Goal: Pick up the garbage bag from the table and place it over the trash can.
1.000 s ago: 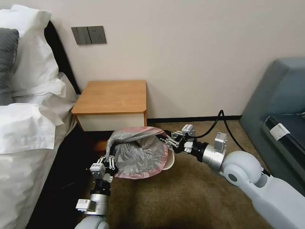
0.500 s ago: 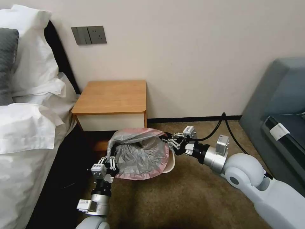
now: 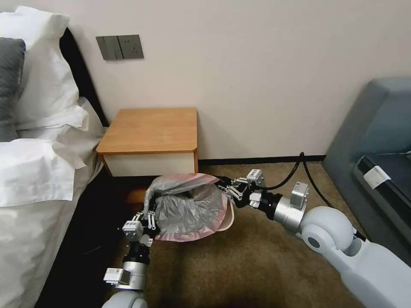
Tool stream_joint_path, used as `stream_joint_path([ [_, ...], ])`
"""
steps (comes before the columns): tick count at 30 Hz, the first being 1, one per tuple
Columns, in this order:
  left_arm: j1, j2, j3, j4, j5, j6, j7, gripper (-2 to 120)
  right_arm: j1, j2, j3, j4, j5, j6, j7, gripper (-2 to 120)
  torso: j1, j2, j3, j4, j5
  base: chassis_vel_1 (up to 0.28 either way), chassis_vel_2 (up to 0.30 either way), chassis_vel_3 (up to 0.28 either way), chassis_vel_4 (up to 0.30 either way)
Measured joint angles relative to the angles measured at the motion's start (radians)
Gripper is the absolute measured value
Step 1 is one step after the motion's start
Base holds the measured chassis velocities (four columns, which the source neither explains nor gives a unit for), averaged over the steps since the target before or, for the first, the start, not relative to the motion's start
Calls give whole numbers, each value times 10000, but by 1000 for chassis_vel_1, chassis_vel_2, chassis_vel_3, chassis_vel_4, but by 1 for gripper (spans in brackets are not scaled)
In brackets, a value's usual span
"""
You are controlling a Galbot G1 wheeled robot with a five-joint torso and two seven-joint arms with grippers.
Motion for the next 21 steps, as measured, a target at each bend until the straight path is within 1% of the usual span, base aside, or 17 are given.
stream_joint_path([
  [6,-2,11,-3,39,4,-49,124,8,400,5,-153,-76,173,-154,227,7,0,0,0,0,0,0,0,0,0],
  [9,1,-4,-5,43,13,-108,272,8,791,-46,-232,-172,458,-633,404,7,-1,0,0,0,0,0,0,0,0],
  [11,1,-10,-5,44,16,-134,306,8,860,-55,-251,-181,486,-767,489,7,0,0,0,0,0,0,0,0,0],
  [12,5,-29,0,44,32,-227,394,8,1060,-108,-352,-233,672,-1140,808,7,0,0,0,0,0,0,0,0,0],
  [15,26,-63,9,26,42,-315,497,8,1329,-188,-500,-272,1060,-1482,1241,7,0,0,0,-1,0,0,0,0,0],
  [17,72,-110,33,12,56,-425,604,8,1708,-197,-566,-291,1615,-1954,1716,7,0,1,0,0,1,0,0,0,0],
  [18,72,-110,33,12,56,-425,604,8,1708,-197,-566,-291,1615,-1954,1716,7,0,1,0,0,1,0,0,0,0],
  [21,107,-120,-3,33,95,-569,683,8,2135,-221,-575,-223,2471,-2292,2230,7,0,0,1,1,1,0,0,0,0],
])
